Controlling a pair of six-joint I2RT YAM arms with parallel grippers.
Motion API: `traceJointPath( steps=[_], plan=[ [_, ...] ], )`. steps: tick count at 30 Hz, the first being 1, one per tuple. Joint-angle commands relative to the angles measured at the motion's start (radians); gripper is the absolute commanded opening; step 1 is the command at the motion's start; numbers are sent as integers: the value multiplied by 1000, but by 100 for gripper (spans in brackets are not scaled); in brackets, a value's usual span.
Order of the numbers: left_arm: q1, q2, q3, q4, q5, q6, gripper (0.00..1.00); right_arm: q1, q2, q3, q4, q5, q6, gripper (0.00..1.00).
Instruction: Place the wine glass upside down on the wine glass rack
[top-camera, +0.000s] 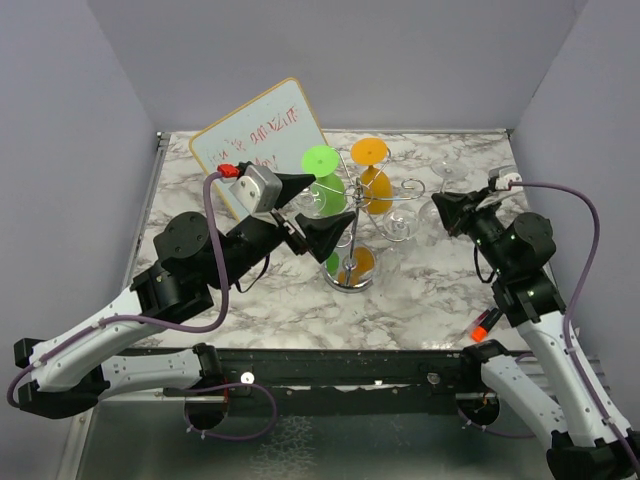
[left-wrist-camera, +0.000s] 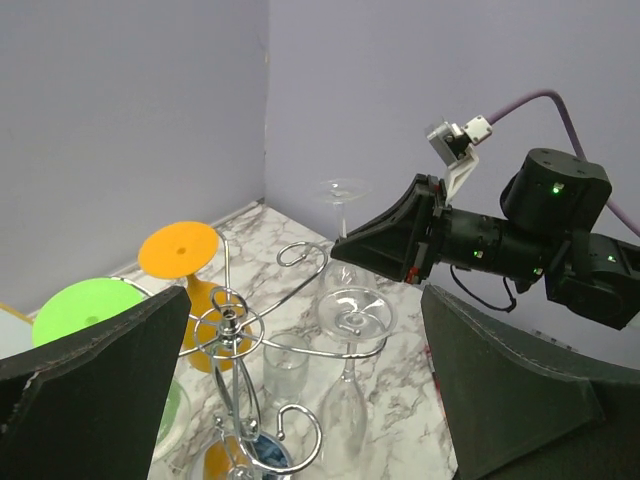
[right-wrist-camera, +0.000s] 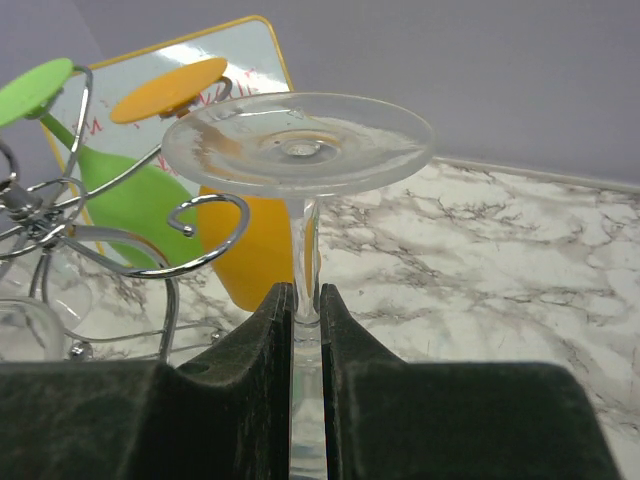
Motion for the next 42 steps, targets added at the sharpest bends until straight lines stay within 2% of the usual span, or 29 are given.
traceJointPath(
  steps=[1, 12, 26, 42],
  plan=[
    [-4, -7, -12, -40, -53, 23, 99, -1, 28, -16, 163, 32, -2, 1],
    [-4, -3, -18, -38, -56, 27, 99, -2, 147, -55, 286, -135, 13, 1],
    [-4, -12, -24, -31, -40, 17, 99, -2, 221, -80, 386, -347, 10, 1],
    [-3, -12, -28, -24, -33, 8, 99, -1, 254, -81, 417, -505, 3, 1]
  ],
)
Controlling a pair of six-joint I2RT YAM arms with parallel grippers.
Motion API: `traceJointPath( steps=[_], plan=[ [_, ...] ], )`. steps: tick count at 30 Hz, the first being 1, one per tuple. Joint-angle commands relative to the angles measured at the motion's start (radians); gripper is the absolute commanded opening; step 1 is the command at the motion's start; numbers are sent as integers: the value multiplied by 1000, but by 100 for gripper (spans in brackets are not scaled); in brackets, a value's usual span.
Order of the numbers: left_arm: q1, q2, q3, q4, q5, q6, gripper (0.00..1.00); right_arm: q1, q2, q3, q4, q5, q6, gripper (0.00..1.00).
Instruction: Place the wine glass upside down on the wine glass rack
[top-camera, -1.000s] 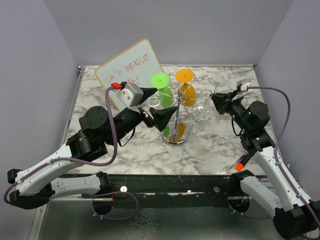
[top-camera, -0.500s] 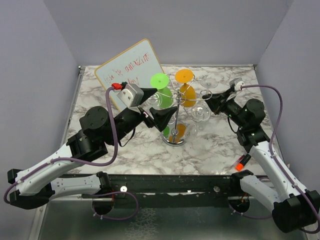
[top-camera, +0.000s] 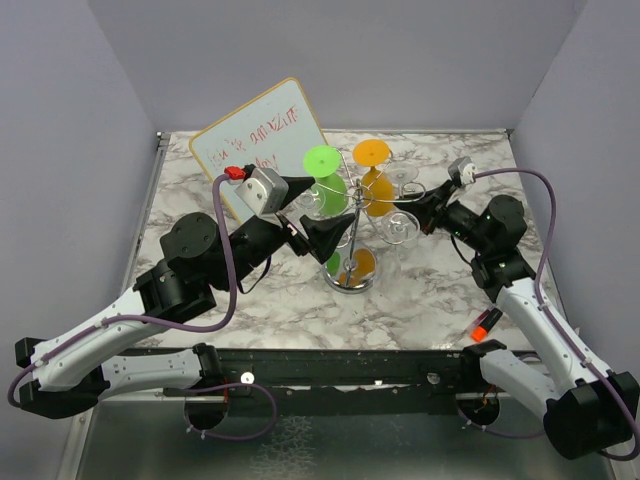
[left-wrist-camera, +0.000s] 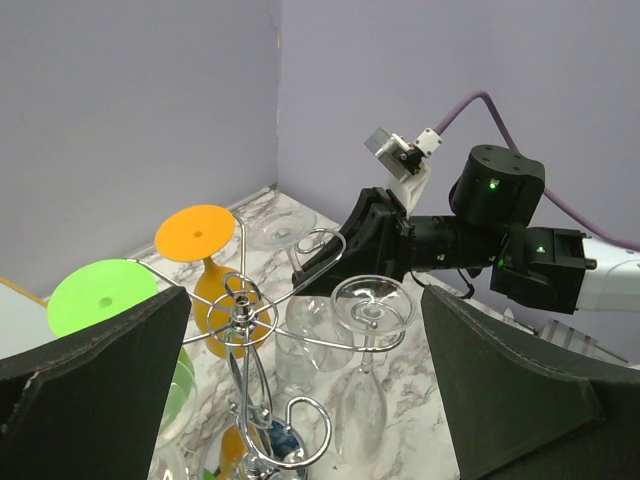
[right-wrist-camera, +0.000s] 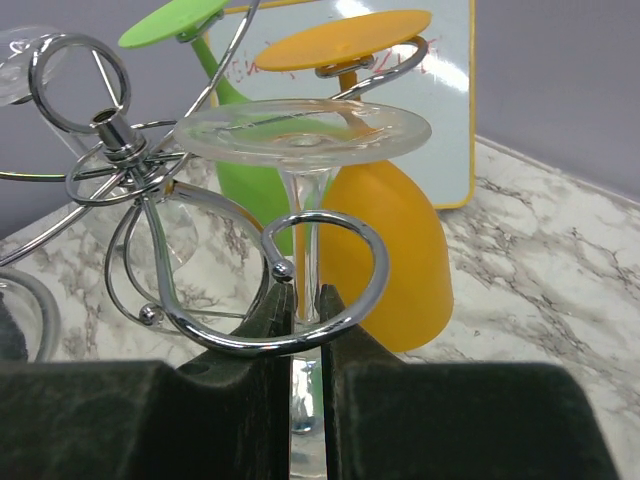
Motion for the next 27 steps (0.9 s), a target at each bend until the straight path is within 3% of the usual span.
traceJointPath(
  steps=[1, 12, 27],
  plan=[
    [-3, -11, -12, -3, 2, -6, 99, 3, -8, -5, 89, -91, -7, 1],
    [-4, -14, -18, 1, -1, -5, 99, 2, -73, -56, 107, -105, 3, 1],
    [-4, -19, -26, 7, -1, -5, 99, 3, -192, -108, 99, 26, 23, 1]
  ],
)
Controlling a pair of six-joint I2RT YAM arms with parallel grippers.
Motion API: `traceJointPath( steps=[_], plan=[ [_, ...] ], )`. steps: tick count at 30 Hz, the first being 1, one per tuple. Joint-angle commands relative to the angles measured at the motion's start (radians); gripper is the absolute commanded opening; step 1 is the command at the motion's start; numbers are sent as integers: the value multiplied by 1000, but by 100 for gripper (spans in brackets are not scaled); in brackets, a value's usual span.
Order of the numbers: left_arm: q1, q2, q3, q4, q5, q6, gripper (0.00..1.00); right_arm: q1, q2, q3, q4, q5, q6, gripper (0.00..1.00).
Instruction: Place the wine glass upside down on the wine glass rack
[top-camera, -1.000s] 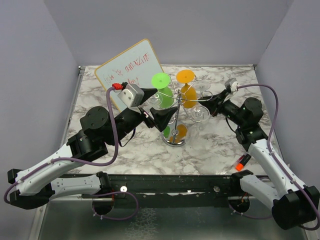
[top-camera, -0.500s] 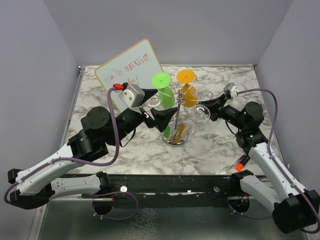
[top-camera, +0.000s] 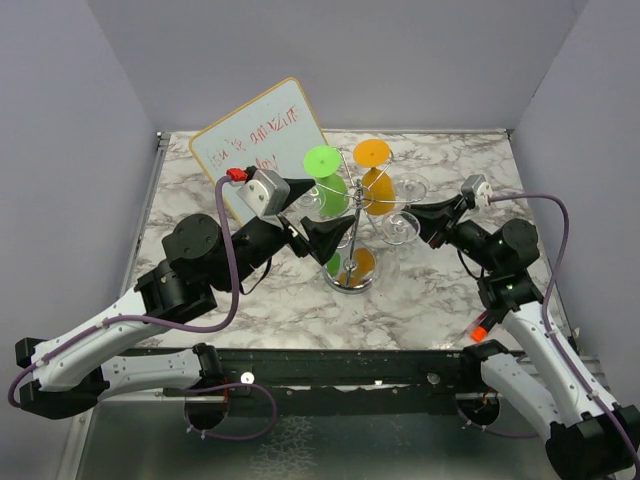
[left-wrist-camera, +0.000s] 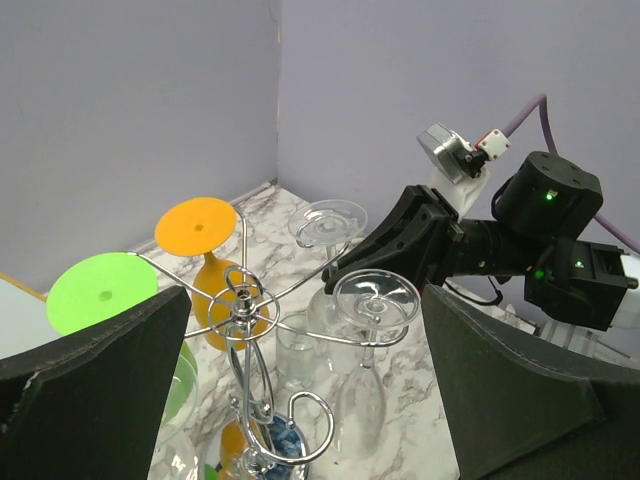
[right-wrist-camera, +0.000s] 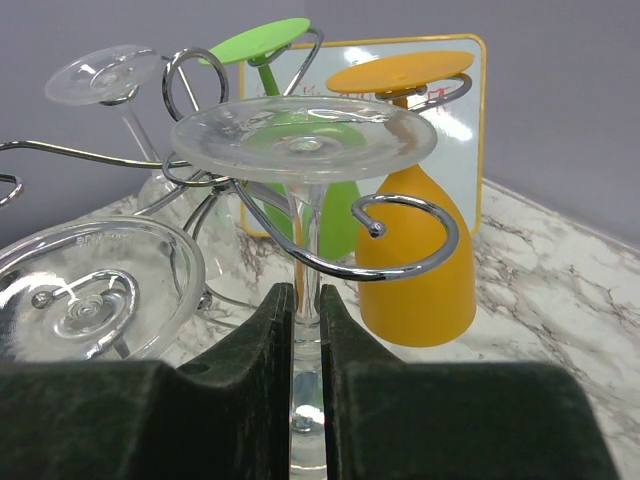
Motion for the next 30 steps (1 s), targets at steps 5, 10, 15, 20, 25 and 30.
traceJointPath(
  steps=[5, 10, 15, 20, 25, 30],
  plan=[
    [-4, -18, -11, 6, 0, -7, 99, 3, -83, -49, 58, 223, 32, 1],
    [-4, -19, -13, 7, 6, -7, 99, 2, -65, -46, 40, 263, 39, 1],
    [-4, -24, -18, 11, 2, -8, 99, 3, -17, -25, 31, 246, 48, 1],
    [-4, -30, -24, 16, 0, -7, 99, 3, 33, 9, 6, 196, 47, 2],
    [-3, -32, -29, 16, 1, -6, 99, 3, 69, 38, -33, 107, 32, 10],
    [-4, -32, -30, 15, 2, -1, 99, 3, 84, 44, -68, 82, 27, 24]
  ],
)
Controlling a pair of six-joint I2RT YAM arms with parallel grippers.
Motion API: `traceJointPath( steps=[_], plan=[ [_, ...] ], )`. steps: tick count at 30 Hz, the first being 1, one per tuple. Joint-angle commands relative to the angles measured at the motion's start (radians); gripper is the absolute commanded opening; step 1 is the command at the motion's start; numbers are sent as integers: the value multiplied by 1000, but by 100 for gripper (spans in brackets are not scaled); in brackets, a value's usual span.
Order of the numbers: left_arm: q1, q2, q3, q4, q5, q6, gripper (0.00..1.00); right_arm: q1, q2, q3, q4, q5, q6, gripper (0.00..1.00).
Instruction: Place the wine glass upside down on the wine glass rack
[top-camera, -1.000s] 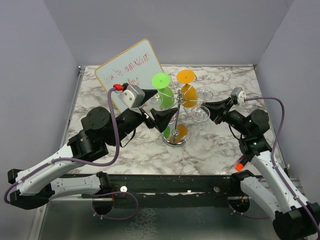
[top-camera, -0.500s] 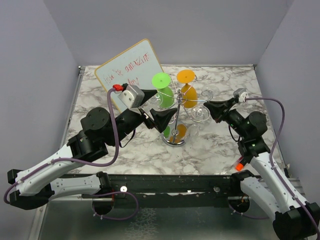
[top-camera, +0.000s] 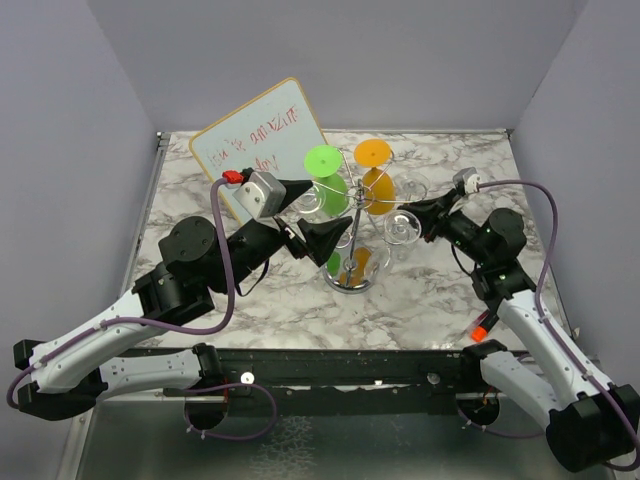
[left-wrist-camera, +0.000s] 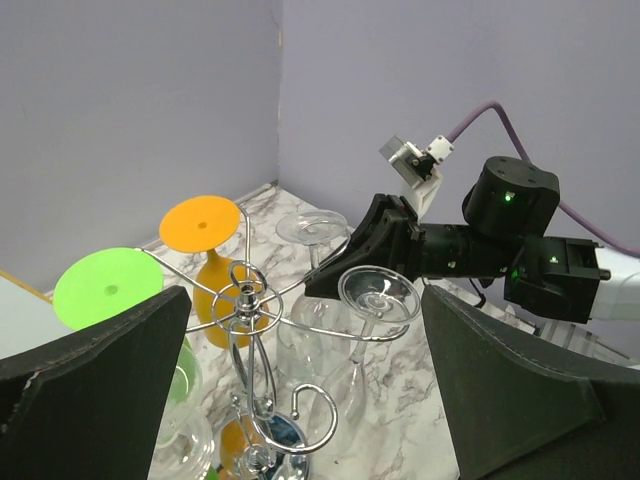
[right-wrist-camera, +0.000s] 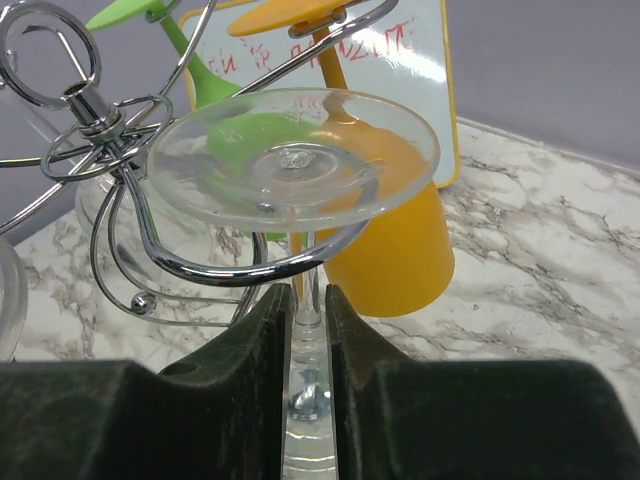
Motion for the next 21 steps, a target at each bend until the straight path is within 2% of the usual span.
traceJointPath(
  steps=[1, 12, 16, 21],
  plan=[
    [-4, -12, -13, 9, 2, -2, 99, -1, 3, 34, -28, -50, -4, 27],
    [-4, -20, -19, 10, -6, 6, 99, 0, -94, 16, -80, 26, 24, 60],
    [-4, -24, -20, 9, -6, 8, 99, 0, -147, 18, -130, 62, 55, 66],
    [-4, -31, -35, 16, -21, 8, 99, 0, -254, -12, -185, 132, 76, 69]
  ],
)
